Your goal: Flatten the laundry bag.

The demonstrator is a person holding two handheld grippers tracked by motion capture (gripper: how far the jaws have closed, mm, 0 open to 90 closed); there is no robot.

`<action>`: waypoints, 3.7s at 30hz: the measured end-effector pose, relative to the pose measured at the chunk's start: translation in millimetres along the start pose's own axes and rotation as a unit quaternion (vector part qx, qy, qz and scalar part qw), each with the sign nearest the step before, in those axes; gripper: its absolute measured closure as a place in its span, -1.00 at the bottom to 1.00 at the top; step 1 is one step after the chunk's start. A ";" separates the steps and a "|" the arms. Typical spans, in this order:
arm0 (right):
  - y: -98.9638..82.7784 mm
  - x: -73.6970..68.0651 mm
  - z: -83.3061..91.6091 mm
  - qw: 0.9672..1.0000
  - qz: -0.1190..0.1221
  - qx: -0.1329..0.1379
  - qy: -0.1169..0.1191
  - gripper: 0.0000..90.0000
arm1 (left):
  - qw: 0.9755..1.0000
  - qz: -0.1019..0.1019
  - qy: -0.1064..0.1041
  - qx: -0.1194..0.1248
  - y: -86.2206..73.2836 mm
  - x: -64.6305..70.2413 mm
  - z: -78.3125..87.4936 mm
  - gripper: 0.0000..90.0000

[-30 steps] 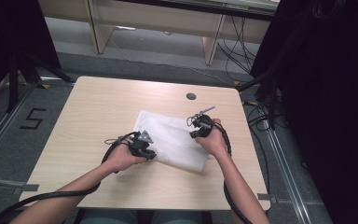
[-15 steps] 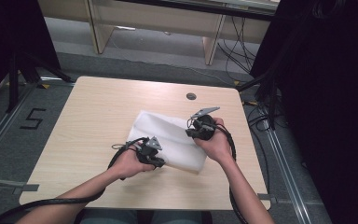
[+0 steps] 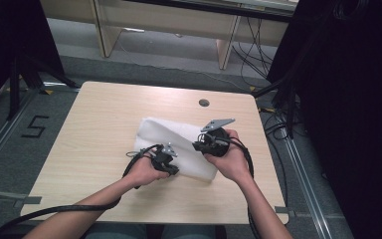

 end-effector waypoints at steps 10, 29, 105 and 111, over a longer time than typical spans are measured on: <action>-8.7 -11.5 4.9 1.000 0.018 0.004 0.011 1.00 | 1.000 -0.014 0.005 -0.002 -8.5 -0.9 10.2 0.82; -22.2 -31.4 8.6 0.999 0.041 0.028 0.015 1.00 | 0.999 0.027 0.032 -0.015 -39.7 -52.7 50.4 0.76; -54.2 -83.7 -29.1 0.990 0.096 -0.033 0.100 0.99 | 0.987 -0.160 0.021 -0.015 -95.1 -42.9 141.0 0.73; -52.9 -82.5 -40.2 0.989 0.092 -0.051 0.102 0.99 | 0.987 -0.154 0.022 -0.026 -103.3 -43.9 139.8 0.72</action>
Point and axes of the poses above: each handheld gripper's, and its own axes: z roughly backward along the jaws, y roughly out of its top, x roughly to its right, the point moved 2 cm from there along -z, roughly forward along the jaws, and after that the axes turned 11 degrees about z, right-handed, at the moved point
